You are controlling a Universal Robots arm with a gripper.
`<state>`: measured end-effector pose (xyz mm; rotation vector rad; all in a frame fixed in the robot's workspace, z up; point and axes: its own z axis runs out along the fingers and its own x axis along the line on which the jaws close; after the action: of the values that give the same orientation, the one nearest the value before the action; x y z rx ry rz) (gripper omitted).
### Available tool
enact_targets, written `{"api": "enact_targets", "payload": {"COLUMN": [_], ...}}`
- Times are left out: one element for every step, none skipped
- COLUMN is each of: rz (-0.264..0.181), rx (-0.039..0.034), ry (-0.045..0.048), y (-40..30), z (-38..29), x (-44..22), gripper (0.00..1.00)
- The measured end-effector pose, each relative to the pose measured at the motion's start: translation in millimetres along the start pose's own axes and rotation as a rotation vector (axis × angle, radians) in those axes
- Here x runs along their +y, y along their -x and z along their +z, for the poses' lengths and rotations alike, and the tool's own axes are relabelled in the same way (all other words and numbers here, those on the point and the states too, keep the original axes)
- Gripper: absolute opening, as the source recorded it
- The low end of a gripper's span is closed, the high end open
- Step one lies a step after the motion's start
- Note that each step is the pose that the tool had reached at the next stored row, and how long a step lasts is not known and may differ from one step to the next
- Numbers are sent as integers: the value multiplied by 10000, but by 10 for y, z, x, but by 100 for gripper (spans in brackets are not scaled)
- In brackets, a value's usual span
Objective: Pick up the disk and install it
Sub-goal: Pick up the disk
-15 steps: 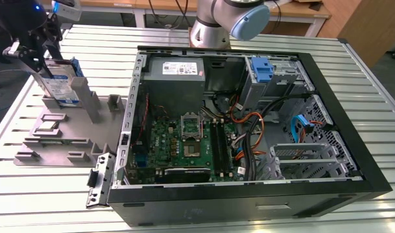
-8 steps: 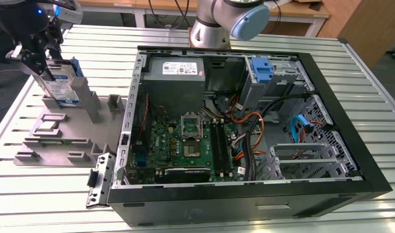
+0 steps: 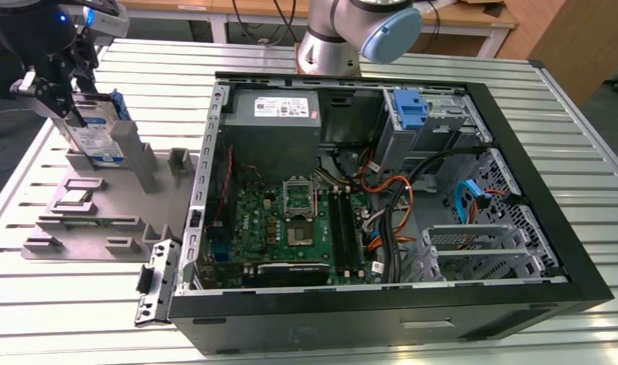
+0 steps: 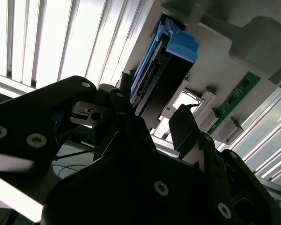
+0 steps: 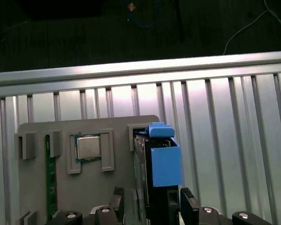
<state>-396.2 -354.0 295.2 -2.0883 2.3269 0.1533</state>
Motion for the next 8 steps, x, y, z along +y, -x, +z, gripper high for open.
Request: {"api": "enact_targets", "payload": {"rz": [-110, -206, -298, -382, -437, -473, -506, -528], "rx": [5, 10, 14, 14, 15, 17, 16, 14], "ry": [9, 17, 25, 30, 36, 40, 42, 42], "y": [0, 0, 0, 1, 6, 14, 23, 30], "z": [0, 0, -1, 0, -1, 0, 2, 3], "x": [0, 0, 0, 0, 0, 1, 3, 3], "gripper": [59, 59, 59, 59, 59, 59, 59, 59]}}
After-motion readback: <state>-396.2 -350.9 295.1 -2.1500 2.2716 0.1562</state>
